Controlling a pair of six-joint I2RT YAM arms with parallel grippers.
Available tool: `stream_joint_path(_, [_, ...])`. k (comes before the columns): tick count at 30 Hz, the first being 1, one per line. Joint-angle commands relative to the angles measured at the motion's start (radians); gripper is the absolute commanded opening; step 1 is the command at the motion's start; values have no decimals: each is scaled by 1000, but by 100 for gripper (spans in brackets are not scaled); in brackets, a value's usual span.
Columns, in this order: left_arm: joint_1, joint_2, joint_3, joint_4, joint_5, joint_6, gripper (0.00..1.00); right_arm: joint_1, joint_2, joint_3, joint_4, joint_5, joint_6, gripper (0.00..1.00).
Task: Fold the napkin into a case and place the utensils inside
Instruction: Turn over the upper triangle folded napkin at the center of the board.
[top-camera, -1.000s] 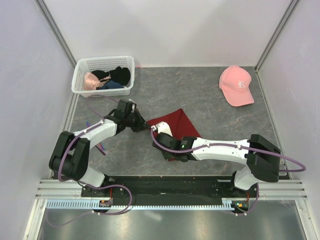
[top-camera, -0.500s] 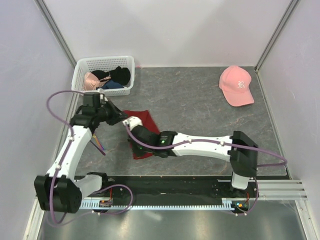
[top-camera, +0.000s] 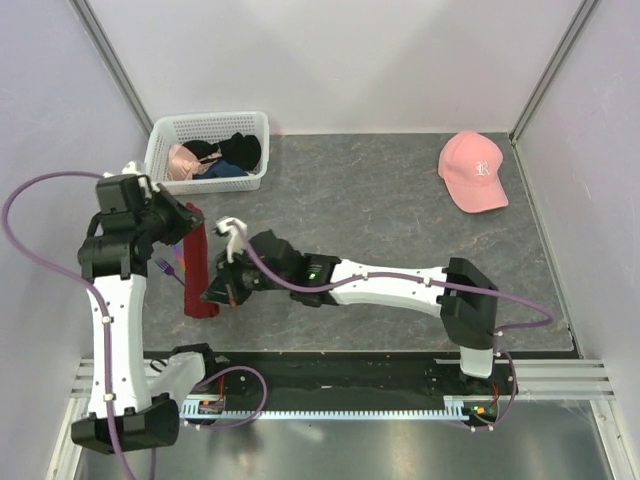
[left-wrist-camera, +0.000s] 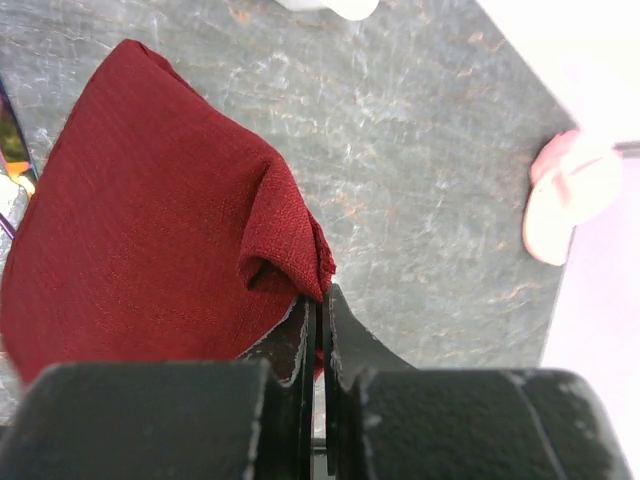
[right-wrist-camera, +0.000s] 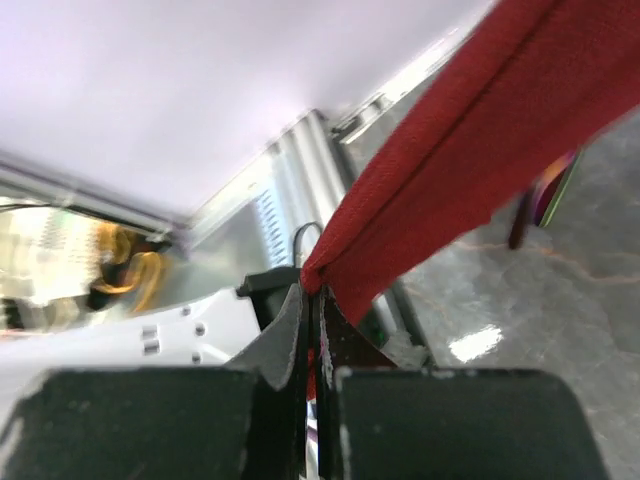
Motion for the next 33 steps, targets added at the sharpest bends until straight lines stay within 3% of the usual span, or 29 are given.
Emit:
stream_joint_path(1, [-250, 123, -40, 297, -137, -19, 2, -44, -51, -359, 355, -421, 225, 0])
stream_joint_path(4, [-415, 261, -108, 406, -207, -89, 2, -130, -77, -605, 649, -494, 347, 0])
stream_joint_path(7, [-533, 408, -128, 544, -324, -117, 2, -197, -120, -804, 782, -502, 355, 0])
stream_joint_path(12, [-647, 631, -76, 690, -329, -128, 2, -326, -132, -1058, 997, -549, 407, 0])
stream_joint_path(17, [-747, 794, 35, 701, -313, -129, 2, -398, -156, -1216, 1040, -538, 414, 0])
stream_joint_path(24, [-798, 857, 55, 751, -268, -137, 2, -467, -204, -1338, 1035, -503, 422, 0])
stream_joint_path(27, [-799, 878, 73, 773, -204, -129, 18, -510, -218, -1377, 997, -485, 428, 3])
stream_joint_path(28, [-799, 877, 76, 782, -160, -125, 34, -532, -225, -1391, 988, -482, 425, 5])
stream_joint_path(29, [-801, 871, 78, 788, -133, -106, 40, -546, -250, -1404, 976, -479, 419, 9])
stream_joint_path(31, [-799, 826, 73, 790, -81, -91, 62, -575, -300, -1408, 809, -431, 353, 16])
stream_joint_path(32, [-798, 802, 67, 788, -60, -74, 64, -579, -364, -1396, 719, -410, 320, 23])
stream_joint_path(33, [-792, 777, 61, 779, -34, -65, 65, -585, -403, -1358, 516, -375, 245, 29])
